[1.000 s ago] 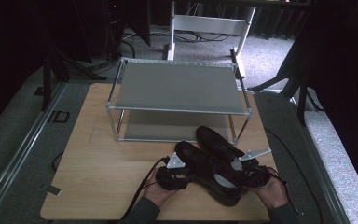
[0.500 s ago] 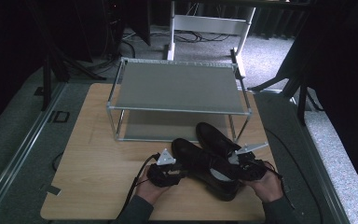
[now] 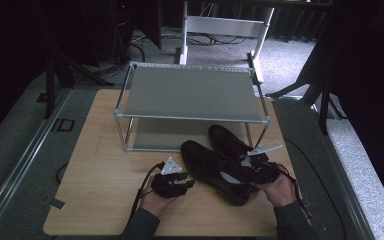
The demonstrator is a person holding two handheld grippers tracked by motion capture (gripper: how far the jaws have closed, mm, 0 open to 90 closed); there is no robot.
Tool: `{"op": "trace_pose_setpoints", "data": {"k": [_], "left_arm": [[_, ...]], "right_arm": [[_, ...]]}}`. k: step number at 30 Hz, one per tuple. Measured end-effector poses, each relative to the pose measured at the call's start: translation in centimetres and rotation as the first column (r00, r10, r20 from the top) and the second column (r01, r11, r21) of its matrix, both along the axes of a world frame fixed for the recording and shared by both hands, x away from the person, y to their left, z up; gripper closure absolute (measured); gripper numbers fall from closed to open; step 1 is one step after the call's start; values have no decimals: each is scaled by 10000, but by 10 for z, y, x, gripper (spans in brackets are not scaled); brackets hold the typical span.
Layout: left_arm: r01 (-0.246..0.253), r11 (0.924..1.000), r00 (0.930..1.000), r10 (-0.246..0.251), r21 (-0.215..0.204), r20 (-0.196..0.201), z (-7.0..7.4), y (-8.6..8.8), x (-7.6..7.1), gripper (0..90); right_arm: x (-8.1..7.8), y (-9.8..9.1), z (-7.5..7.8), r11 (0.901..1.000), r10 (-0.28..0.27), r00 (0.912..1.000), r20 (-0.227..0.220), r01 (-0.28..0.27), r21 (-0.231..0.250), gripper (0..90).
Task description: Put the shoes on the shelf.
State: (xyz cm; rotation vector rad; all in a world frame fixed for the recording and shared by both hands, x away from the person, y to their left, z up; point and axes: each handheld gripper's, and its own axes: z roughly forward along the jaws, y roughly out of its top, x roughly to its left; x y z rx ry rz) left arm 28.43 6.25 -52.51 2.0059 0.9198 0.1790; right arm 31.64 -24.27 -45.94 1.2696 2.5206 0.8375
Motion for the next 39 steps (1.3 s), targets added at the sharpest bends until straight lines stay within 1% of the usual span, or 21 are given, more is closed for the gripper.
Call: {"op": "trace_pose_setpoints", "data": {"k": [7,11,14,21,23,27,29,32,38,39], "left_arm": [[-237,9997,9997,237,68,-15,0,7,3,603],[-331,9994,9994,331,77,-21,0,8,4,603],[-359,9993,9994,359,138,14,0,9,6,603],[-645,9978,9979,644,169,53,0,10,12,620],[-776,9969,9970,775,160,61,1,9,14,636],[-1012,9946,9948,1009,228,110,1,7,19,676],[-1124,9932,9936,1119,300,157,2,5,22,699],[-1300,9901,9913,1287,519,282,4,2,26,760],[-1702,9822,9846,1663,795,532,7,-3,34,893],[-1757,9809,9838,1718,839,519,8,-4,36,896]], "right_arm": [[11,5,4,9996,-185,9998,102,183,216,803],[16,9,5,9995,-248,9995,189,244,220,803],[20,12,6,9990,-313,9993,208,306,330,803],[28,20,6,9978,-465,9986,235,453,479,802],[31,22,6,9973,-498,9985,218,485,553,802],[34,30,6,9979,-576,9976,379,564,318,802],[37,32,6,9977,-600,9975,380,587,330,802],[41,35,5,9965,-715,9968,353,698,456,802],[46,41,4,9948,-869,9952,446,843,564,801],[46,42,5,9946,-887,9950,467,859,586,801]]}}
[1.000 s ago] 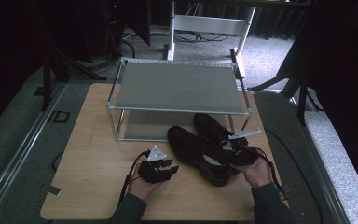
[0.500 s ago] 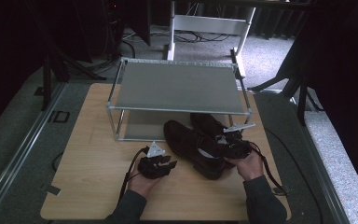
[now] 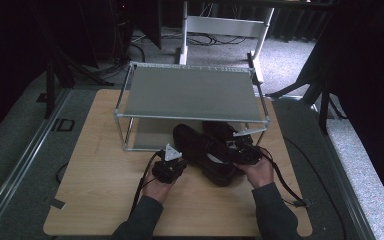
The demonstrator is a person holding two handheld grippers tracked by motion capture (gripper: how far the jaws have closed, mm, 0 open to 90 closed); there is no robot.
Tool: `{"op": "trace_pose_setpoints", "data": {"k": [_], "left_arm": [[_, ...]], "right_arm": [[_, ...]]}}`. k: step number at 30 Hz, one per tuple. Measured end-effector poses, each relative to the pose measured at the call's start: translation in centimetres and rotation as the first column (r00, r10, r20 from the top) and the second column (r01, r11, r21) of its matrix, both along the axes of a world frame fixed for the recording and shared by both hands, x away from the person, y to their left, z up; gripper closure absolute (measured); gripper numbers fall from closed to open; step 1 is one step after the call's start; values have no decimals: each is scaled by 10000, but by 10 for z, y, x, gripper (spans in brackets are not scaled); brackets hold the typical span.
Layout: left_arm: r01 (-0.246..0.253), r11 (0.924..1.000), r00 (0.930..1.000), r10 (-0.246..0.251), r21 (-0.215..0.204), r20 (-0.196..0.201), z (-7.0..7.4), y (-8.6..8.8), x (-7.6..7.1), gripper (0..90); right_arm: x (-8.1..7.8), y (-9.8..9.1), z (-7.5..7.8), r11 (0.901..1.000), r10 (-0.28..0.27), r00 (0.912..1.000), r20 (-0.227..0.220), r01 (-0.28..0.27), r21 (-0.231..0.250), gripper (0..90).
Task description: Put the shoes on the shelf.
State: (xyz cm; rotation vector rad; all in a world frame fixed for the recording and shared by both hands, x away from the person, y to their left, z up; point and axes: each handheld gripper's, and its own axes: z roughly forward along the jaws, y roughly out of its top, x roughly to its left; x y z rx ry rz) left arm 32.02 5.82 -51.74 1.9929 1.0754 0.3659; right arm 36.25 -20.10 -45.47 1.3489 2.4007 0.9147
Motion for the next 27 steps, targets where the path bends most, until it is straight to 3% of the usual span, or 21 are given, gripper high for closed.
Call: {"op": "trace_pose_setpoints", "data": {"k": [6,14,27], "left_arm": [[-93,9998,9999,94,185,-51,-1,-4,5,899],[-297,9995,9994,299,138,-178,-2,-6,8,897],[-150,9995,9997,156,261,-213,-3,-15,13,897]], "right_arm": [[5,6,1,9993,-234,9997,94,231,303,801],[11,14,-2,9983,-524,9982,304,515,279,800],[18,24,-9,9921,-1135,9924,470,1106,600,800]]}}
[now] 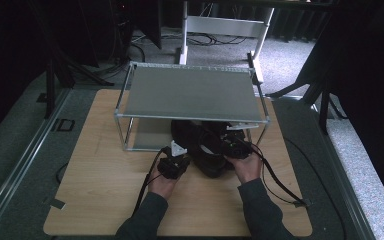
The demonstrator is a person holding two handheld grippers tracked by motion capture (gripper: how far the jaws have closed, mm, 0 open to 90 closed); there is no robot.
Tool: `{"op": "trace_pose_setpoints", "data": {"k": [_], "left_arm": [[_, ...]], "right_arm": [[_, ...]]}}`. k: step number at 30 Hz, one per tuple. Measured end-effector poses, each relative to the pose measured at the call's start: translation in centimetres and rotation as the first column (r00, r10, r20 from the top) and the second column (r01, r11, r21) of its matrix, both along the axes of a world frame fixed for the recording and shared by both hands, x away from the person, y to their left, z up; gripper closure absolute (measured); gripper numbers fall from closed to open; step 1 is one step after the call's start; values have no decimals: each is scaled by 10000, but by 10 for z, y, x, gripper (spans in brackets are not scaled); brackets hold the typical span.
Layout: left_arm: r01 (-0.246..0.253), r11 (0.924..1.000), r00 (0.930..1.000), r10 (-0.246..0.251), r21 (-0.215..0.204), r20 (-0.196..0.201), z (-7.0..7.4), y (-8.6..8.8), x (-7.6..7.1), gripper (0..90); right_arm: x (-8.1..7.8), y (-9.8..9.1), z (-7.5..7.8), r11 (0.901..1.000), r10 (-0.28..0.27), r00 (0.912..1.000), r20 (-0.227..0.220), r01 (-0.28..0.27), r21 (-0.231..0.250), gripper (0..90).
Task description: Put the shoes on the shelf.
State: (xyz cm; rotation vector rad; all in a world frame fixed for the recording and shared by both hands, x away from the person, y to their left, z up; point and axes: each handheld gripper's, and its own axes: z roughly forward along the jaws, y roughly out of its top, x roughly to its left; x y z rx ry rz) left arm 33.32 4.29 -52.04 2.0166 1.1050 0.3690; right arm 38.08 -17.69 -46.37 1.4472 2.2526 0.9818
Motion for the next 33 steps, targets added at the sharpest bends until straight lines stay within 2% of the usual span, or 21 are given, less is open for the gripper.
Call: {"op": "trace_pose_setpoints", "data": {"k": [4,9,11,14,17,20,23,28,33], "left_arm": [[103,9999,9999,-103,107,10,0,-5,2,896],[-22,9999,10000,22,129,3,1,-6,8,896],[-48,9996,10000,48,261,11,1,-6,12,897],[-201,9995,9998,201,252,14,0,-7,19,897],[-315,9988,9995,316,372,-28,-2,-7,26,897],[-482,9983,9988,484,313,-39,-4,-5,32,898],[-619,9977,9981,620,262,-2,-3,-2,36,898],[-696,9965,9976,693,465,69,-5,-3,43,899],[-964,9942,9953,957,484,168,-7,-5,50,900]], "right_arm": [[1,5,-1,9999,-145,9997,193,145,-16,800],[3,9,-3,9985,-523,9980,354,517,175,801],[3,10,-4,9974,-700,9965,454,691,197,801],[3,12,-6,9948,-1001,9930,627,987,246,801],[4,17,-7,9921,-1252,9889,805,1245,140,800],[4,24,-8,9896,-1430,9837,1087,1437,9,801],[6,27,-10,9871,-1601,9808,1113,1586,228,801],[7,31,-14,9831,-1824,9764,1155,1789,397,801],[6,33,-17,9786,-2050,9679,1451,2000,484,801]]}}
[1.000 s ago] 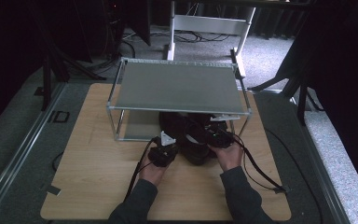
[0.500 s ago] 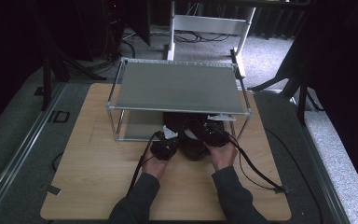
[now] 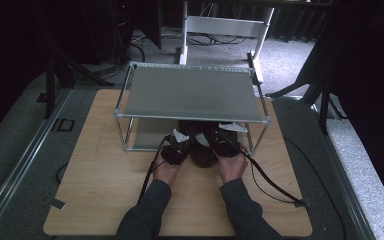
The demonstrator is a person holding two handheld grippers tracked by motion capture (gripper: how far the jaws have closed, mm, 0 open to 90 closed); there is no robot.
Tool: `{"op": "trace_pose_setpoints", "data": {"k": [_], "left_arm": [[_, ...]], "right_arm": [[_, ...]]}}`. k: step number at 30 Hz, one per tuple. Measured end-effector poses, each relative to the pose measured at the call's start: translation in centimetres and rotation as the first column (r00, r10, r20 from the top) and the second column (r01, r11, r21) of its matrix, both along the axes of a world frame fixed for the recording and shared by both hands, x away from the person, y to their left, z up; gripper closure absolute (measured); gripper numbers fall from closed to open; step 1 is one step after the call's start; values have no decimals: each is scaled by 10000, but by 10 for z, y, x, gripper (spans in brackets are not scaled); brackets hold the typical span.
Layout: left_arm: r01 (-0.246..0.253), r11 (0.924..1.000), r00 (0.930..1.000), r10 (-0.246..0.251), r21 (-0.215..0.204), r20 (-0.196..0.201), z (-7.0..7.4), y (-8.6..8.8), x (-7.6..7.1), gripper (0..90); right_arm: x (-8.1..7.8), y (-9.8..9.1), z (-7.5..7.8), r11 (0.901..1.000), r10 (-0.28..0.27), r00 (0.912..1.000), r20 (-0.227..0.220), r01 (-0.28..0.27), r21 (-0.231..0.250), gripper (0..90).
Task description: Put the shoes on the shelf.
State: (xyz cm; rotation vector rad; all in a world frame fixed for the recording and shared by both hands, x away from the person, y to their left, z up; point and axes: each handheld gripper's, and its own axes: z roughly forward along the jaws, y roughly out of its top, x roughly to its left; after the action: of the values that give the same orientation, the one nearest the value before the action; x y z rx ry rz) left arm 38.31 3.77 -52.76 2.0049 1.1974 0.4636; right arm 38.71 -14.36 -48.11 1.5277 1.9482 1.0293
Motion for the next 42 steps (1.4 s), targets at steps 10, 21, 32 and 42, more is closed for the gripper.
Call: {"op": "trace_pose_setpoints", "data": {"k": [10,21,32,42], "left_arm": [[-395,9986,9987,383,355,324,-5,-3,15,900],[-801,9947,9954,764,646,580,-8,-4,26,900],[-982,9932,9928,934,630,750,-7,-5,36,900],[-945,9928,9955,937,740,135,-23,-5,48,898]], "right_arm": [[3,7,-10,9989,-451,9976,527,442,169,800],[9,17,-15,9973,-724,9933,903,713,158,801],[13,23,-19,9937,-1117,9847,1334,1089,284,799],[20,24,-26,9949,-986,9560,2763,893,463,597]]}}
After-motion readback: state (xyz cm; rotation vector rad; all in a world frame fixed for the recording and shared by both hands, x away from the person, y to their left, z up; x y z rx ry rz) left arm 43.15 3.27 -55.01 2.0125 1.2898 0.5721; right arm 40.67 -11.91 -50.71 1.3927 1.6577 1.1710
